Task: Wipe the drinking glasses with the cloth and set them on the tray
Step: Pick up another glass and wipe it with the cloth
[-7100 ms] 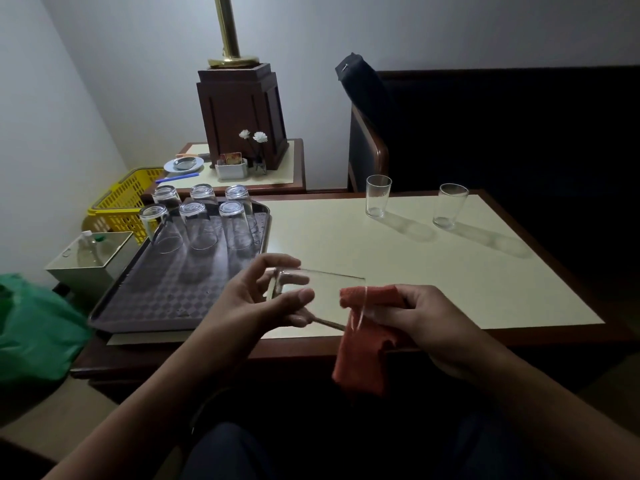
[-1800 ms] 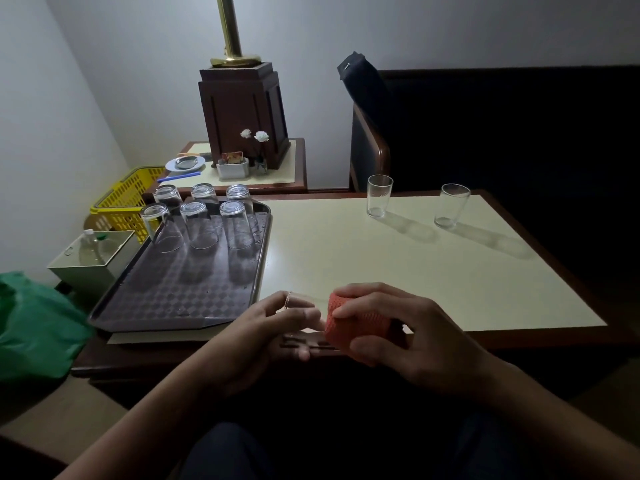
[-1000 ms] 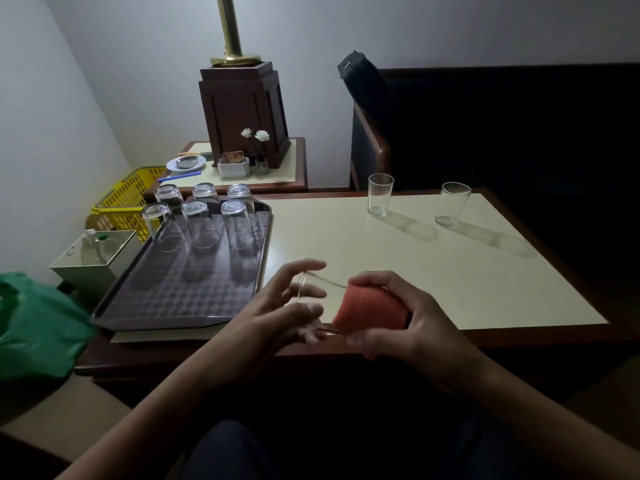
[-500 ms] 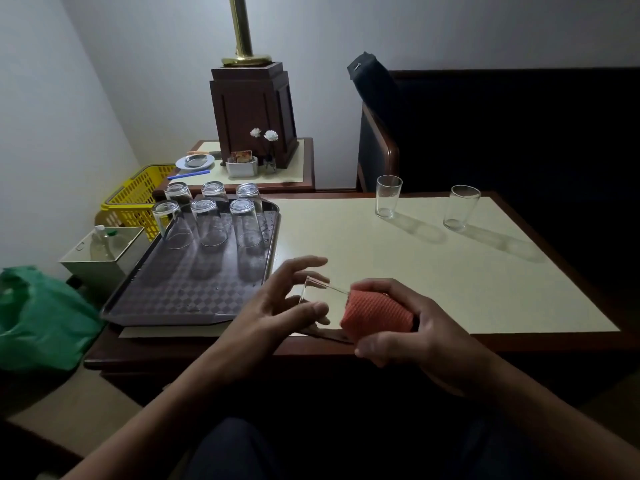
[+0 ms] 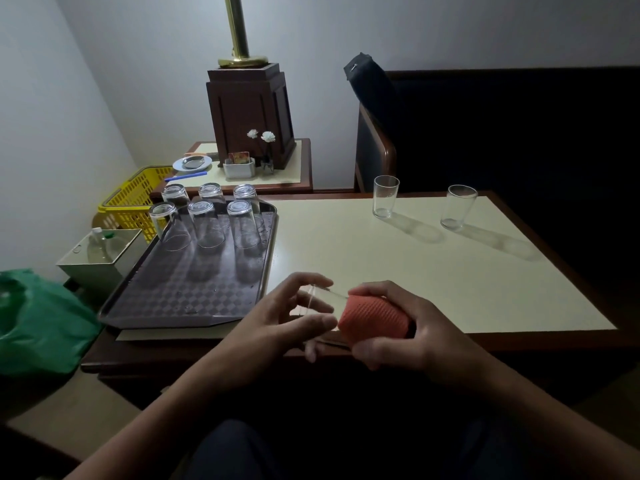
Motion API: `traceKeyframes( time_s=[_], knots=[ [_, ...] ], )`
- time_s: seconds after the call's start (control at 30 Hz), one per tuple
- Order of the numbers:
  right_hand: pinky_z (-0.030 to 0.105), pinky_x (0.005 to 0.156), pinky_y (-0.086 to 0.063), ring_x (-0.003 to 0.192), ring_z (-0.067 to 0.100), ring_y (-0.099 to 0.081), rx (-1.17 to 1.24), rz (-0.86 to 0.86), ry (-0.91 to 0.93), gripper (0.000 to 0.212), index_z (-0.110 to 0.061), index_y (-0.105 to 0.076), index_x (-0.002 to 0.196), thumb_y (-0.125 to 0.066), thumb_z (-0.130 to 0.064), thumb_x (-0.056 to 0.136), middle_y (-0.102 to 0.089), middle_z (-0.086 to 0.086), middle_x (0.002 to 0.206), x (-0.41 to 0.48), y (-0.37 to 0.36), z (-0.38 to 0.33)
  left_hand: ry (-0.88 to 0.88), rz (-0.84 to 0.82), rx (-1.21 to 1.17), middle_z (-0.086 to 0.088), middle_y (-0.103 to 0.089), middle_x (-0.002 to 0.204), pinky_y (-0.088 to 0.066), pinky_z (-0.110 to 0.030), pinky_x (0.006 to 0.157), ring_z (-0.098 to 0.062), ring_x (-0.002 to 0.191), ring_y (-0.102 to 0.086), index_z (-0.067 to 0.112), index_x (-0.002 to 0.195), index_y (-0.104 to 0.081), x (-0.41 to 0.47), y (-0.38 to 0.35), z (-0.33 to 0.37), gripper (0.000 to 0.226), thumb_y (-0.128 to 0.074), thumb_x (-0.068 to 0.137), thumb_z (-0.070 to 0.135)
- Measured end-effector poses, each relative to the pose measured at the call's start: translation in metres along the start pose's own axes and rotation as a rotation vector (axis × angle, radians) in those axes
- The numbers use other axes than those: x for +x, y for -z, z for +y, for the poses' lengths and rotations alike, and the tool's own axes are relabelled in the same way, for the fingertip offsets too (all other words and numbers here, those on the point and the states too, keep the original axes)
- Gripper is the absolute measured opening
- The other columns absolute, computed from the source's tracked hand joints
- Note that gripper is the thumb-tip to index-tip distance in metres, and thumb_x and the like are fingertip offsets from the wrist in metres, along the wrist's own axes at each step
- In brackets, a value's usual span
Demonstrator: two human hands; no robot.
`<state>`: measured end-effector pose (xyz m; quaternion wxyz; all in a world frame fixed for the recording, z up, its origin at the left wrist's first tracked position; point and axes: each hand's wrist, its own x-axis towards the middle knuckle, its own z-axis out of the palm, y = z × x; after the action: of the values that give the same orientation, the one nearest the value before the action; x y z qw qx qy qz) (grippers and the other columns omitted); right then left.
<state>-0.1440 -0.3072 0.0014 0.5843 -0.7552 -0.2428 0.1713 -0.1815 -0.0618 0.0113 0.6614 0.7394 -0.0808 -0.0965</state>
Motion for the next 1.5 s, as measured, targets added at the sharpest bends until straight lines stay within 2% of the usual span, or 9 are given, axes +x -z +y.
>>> traceKeyframes(
  time_s=[0.17, 0.33, 0.43, 0.63, 0.73, 0.87, 1.03, 1.27, 1.5],
  knots=[
    [0.022, 0.097, -0.055, 0.132, 0.011, -0.058, -0.578, 0.007, 0.472, 0.084, -0.034, -0.054, 0.149, -0.096, -0.035, 0.076, -0.055, -0.012, 0.143, -0.003, -0.004, 0.008, 0.356, -0.036, -0.232, -0.019, -0.065, 0.084, -0.044, -0.027, 0.044, -0.030, 0.055, -0.061, 0.003, 0.130, -0.051, 0.007, -0.011, -0.003, 0.068, -0.069, 0.091, 0.056],
    [0.027, 0.080, -0.060, 0.105, 0.011, -0.072, -0.073, 0.010, 0.105, 0.074, -0.045, -0.063, 0.136, -0.097, -0.026, 0.073, -0.066, -0.021, 0.119, -0.001, 0.003, -0.001, 0.096, -0.075, -0.068, -0.009, -0.064, 0.128, -0.060, -0.039, 0.088, -0.034, 0.103, -0.072, 0.034, 0.137, -0.058, 0.002, 0.003, 0.001, 0.048, -0.067, 0.090, 0.030],
    [0.029, 0.076, -0.060, 0.095, 0.016, -0.075, 0.057, -0.104, 0.014, 0.063, -0.046, -0.064, 0.134, -0.088, -0.033, 0.077, -0.069, -0.008, 0.115, -0.001, -0.003, -0.005, 0.069, -0.050, -0.090, -0.020, -0.062, 0.122, -0.061, -0.038, 0.083, -0.045, 0.097, -0.068, 0.016, 0.133, -0.057, 0.001, 0.003, 0.002, 0.046, -0.069, 0.089, 0.023],
    [0.029, 0.112, -0.049, 0.148, 0.015, -0.045, -0.842, 0.171, 0.558, 0.067, -0.030, -0.051, 0.152, -0.072, -0.055, 0.094, -0.037, -0.005, 0.165, 0.000, -0.004, 0.011, 0.369, 0.284, -0.711, -0.021, -0.053, 0.100, -0.059, -0.028, 0.056, -0.027, 0.068, -0.062, -0.002, 0.118, -0.053, 0.011, -0.014, 0.001, 0.049, -0.065, 0.093, 0.038],
    [0.018, 0.091, -0.056, 0.123, 0.005, -0.064, -0.417, 0.265, 0.320, 0.051, -0.039, -0.055, 0.142, -0.074, -0.044, 0.095, -0.062, -0.019, 0.140, 0.001, -0.002, 0.017, 0.366, 0.293, -0.847, -0.025, -0.050, 0.109, -0.060, -0.029, 0.057, -0.029, 0.067, -0.064, 0.000, 0.127, -0.052, 0.010, -0.007, 0.001, 0.060, -0.075, 0.090, 0.041],
    [0.033, 0.087, -0.060, 0.110, 0.017, -0.072, 0.188, 0.426, -0.081, 0.016, -0.029, -0.066, 0.119, -0.061, -0.036, 0.105, -0.079, -0.007, 0.108, 0.012, 0.008, 0.013, 0.259, 0.288, -0.759, -0.024, -0.061, 0.109, -0.063, -0.030, 0.066, -0.029, 0.073, -0.069, 0.003, 0.123, -0.060, 0.008, 0.003, -0.001, 0.067, -0.081, 0.071, 0.040],
    [0.044, 0.079, -0.065, 0.090, 0.024, -0.076, 0.088, 0.382, 0.046, 0.011, -0.026, -0.073, 0.109, -0.063, -0.025, 0.104, -0.079, 0.003, 0.097, 0.002, 0.000, -0.006, 0.188, 0.267, -0.646, -0.022, -0.066, 0.110, -0.063, -0.035, 0.078, -0.033, 0.082, -0.073, 0.009, 0.127, -0.061, 0.008, -0.003, -0.001, 0.069, -0.082, 0.066, 0.034],
    [0.033, 0.066, -0.061, 0.072, 0.021, -0.074, 0.052, 0.400, 0.075, 0.008, -0.021, -0.073, 0.106, -0.067, -0.021, 0.101, -0.077, 0.007, 0.084, 0.001, 0.001, -0.011, 0.111, 0.153, -0.550, -0.020, -0.065, 0.106, -0.060, -0.032, 0.068, -0.033, 0.075, -0.066, 0.012, 0.112, -0.064, 0.004, 0.008, 0.006, 0.049, -0.086, 0.073, 0.033],
    [0.026, 0.066, -0.059, 0.082, 0.025, -0.076, 0.119, 0.353, 0.029, 0.009, -0.019, -0.075, 0.104, -0.067, -0.021, 0.102, -0.078, 0.009, 0.090, 0.003, 0.006, -0.012, 0.167, 0.133, -0.501, -0.021, -0.063, 0.106, -0.060, -0.032, 0.067, -0.035, 0.076, -0.068, 0.006, 0.122, -0.058, 0.005, 0.009, 0.006, 0.057, -0.079, 0.076, 0.031]
  ],
)
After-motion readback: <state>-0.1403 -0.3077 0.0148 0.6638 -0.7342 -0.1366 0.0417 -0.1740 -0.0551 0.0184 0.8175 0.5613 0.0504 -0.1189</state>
